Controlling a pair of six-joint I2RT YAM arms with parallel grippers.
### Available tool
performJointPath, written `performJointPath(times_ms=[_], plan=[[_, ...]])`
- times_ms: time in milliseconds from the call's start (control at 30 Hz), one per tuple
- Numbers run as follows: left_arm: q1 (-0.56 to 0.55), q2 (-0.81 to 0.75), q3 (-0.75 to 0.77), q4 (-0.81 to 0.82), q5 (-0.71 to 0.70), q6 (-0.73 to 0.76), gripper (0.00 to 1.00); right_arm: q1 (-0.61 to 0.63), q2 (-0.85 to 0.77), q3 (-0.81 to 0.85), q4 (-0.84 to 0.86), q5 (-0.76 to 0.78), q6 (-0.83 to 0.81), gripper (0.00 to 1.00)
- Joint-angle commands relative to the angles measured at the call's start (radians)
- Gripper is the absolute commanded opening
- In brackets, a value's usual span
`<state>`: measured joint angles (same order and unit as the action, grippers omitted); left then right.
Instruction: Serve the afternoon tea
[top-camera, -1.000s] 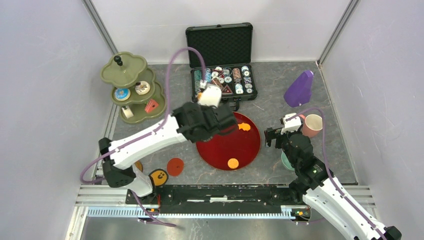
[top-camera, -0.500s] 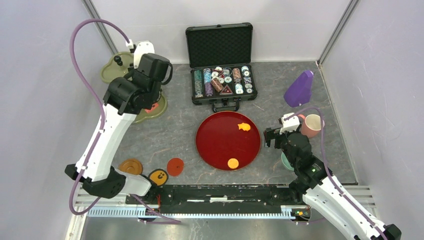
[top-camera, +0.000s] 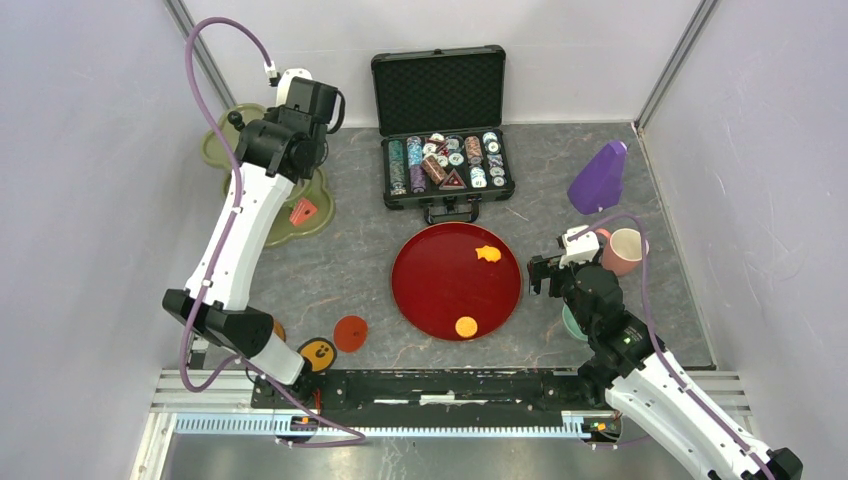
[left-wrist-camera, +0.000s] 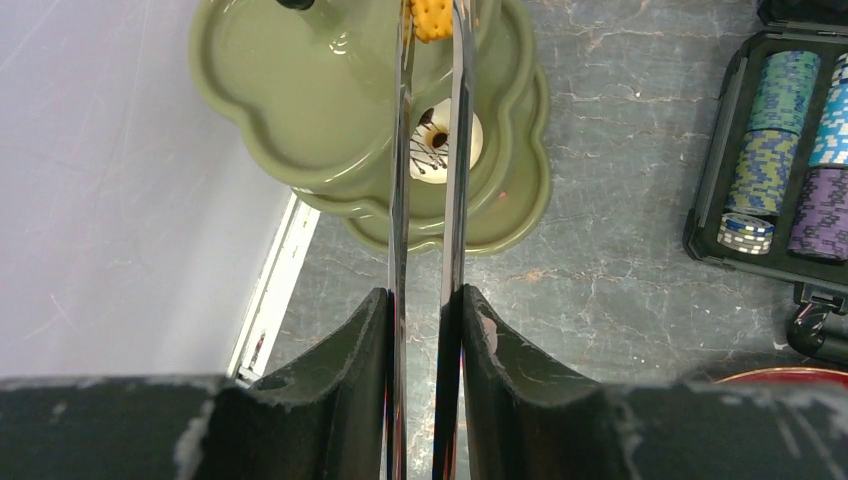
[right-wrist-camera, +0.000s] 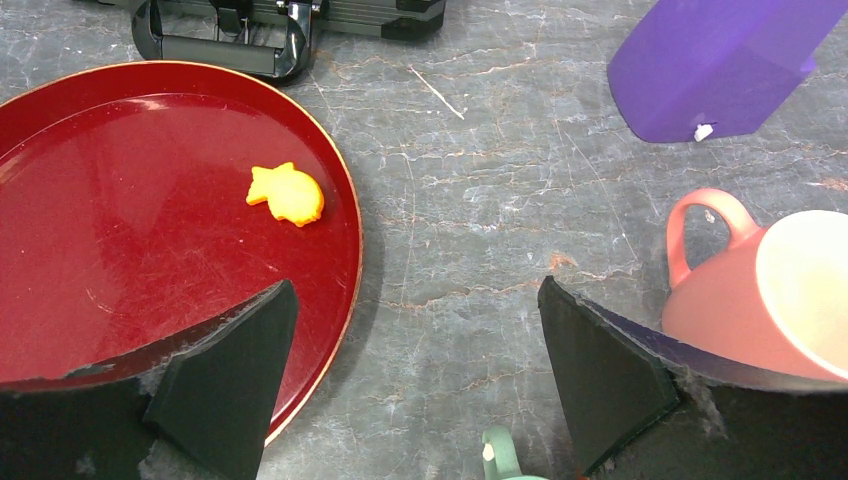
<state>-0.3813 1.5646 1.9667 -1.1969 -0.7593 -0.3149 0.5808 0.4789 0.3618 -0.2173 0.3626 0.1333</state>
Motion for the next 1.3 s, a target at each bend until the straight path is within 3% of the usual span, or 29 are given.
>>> performJointPath(times_ms=[0,300,633,833,933,1033,1167,1267], plan=[[0.008,0.017,0.068,-0.001,-0.017,0.028,0.19,0.004,0.005,0.003,0.044,0.006,-0.003,0.98],[0.016,0.004,0.046,-0.016,-0.067,0.019,0.26,0.004,0.018,0.003,0.047,0.000,-0.005,0.98],[0.022,-0.006,0.093,-0.038,-0.058,0.013,0.51,0.002,0.013,0.003,0.047,-0.002,-0.005,0.98],[0.022,-0.020,0.190,-0.083,-0.034,0.008,0.52,0.003,0.012,0.002,0.047,-0.001,-0.003,0.98],[0.019,-0.067,0.213,-0.057,0.149,0.018,0.50,0.003,0.013,0.002,0.047,0.000,-0.004,0.98],[0.019,-0.139,0.158,0.034,0.510,0.047,0.49,0.004,0.022,0.003,0.047,0.002,-0.005,0.98],[0.000,-0.235,-0.022,0.142,0.881,0.077,0.49,0.004,0.027,0.007,0.042,0.005,-0.005,0.98],[-0.079,-0.319,-0.203,0.191,0.929,0.150,0.49,0.004,0.023,0.004,0.044,0.010,-0.005,0.98]])
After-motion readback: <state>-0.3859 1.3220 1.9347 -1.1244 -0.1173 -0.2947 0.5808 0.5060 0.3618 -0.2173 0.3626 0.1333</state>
